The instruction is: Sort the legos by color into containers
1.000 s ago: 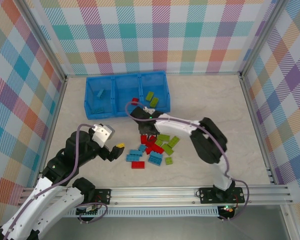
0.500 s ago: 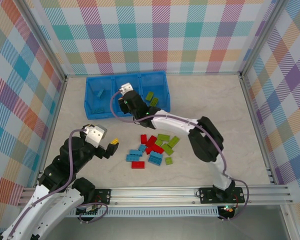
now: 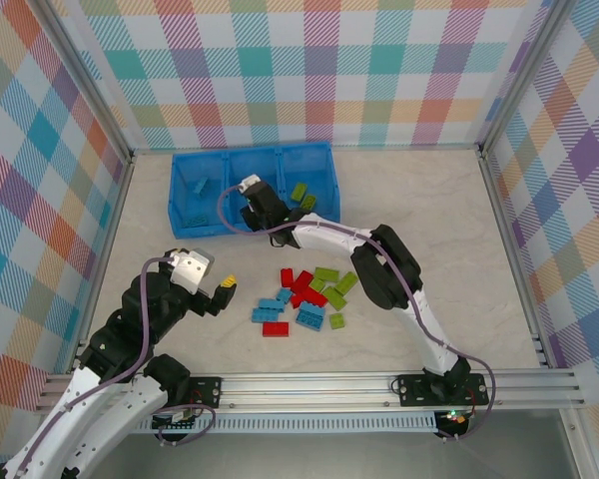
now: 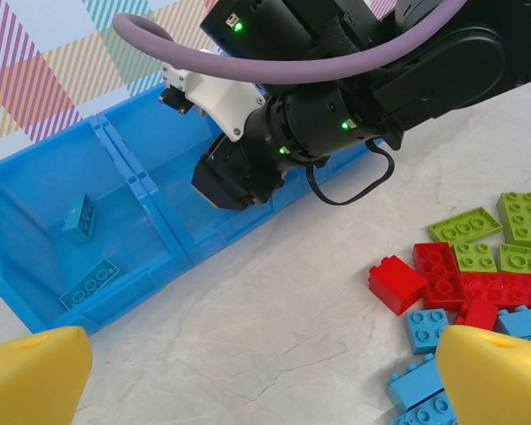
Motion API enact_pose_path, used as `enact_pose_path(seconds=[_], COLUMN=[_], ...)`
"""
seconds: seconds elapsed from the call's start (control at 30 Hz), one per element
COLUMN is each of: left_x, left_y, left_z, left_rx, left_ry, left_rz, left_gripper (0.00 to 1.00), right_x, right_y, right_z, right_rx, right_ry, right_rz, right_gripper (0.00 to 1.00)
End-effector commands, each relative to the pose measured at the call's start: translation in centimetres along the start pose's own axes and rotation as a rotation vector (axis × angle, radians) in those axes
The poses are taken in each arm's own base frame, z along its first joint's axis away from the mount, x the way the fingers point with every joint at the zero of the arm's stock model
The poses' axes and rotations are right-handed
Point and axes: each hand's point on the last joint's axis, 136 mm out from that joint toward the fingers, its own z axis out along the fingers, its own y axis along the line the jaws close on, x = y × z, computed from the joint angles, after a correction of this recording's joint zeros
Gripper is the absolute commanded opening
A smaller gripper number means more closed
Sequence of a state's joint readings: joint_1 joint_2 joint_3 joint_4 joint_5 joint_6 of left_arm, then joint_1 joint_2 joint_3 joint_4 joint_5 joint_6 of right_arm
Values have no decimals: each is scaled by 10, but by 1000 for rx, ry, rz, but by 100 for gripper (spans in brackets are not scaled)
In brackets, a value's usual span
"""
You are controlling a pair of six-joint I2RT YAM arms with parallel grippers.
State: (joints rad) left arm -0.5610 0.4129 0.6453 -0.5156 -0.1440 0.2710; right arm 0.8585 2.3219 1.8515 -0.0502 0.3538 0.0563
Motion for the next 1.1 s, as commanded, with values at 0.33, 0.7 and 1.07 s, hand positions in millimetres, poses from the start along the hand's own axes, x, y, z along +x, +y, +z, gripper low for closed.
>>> enact_pose_path(seconds=[0.33, 0.7, 1.07], left_x=[-4, 4, 111], left_y=[6, -10, -67], left_z=[5, 36, 54], left_rx=[-31, 2, -187], left_ry=[-18, 363, 745], left_rz=[-11, -413, -1064], left_gripper=[100, 100, 93], right_x=[-76, 23, 100], right_y=[-3, -10, -10], right_z=[-138, -328, -369], right_rx=[-136, -428, -486], right_ry=[-140, 5, 225], right_rz=[43, 152, 348], right_gripper=[65, 84, 92])
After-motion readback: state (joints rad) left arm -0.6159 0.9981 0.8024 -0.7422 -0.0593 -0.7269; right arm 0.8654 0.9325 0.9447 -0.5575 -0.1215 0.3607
